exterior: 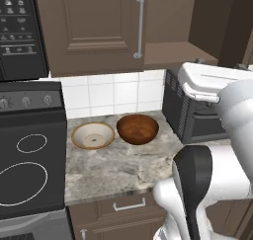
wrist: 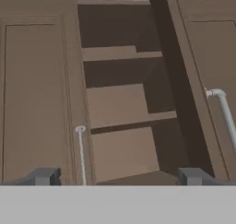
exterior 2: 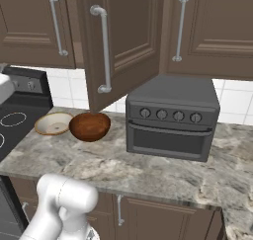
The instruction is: Open the cabinet. Pick the bowls from the counter and place them in the cabinet. Then close the cabinet.
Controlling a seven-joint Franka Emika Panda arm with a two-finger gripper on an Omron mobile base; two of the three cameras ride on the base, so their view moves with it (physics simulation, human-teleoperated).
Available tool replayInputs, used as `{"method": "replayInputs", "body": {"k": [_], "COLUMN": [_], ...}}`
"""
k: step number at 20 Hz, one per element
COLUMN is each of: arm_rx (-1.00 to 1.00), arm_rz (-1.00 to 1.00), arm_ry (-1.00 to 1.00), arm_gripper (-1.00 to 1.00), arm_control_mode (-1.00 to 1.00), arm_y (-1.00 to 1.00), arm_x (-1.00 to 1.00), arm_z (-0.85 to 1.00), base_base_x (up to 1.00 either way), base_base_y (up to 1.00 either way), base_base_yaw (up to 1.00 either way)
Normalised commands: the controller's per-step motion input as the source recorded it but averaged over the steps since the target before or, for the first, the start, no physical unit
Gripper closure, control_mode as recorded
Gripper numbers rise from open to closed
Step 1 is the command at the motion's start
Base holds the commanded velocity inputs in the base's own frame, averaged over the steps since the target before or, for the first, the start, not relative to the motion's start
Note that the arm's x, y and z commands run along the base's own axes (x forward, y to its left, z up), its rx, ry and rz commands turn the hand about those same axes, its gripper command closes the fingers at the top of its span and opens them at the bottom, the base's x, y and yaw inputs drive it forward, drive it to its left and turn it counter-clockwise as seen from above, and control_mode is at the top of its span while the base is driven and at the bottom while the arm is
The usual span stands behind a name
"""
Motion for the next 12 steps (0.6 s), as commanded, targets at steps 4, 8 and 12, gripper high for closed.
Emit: {"method": "replayInputs", "body": {"k": [4,8,12], "arm_rx": [-0.02,0.00,0.00], "arm_rz": [-0.28,-0.12,-0.05], "arm_ry": [0.00,0.00,0.00], "arm_gripper": [-1.00,-1.00,-1.00], "arm_control_mode": [-1.00,-1.00,-1.00], "arm_y": [-0.01,-0.24,-0.25], "arm_x": [0.64,0.35,0.25], "arm_z": [-0.14,-0.01,-0.05], "base_base_x": [0.00,0.00,0.00], "base_base_y": [0.00,0.00,0.00], "base_base_yaw": [0.00,0.00,0.00]}}
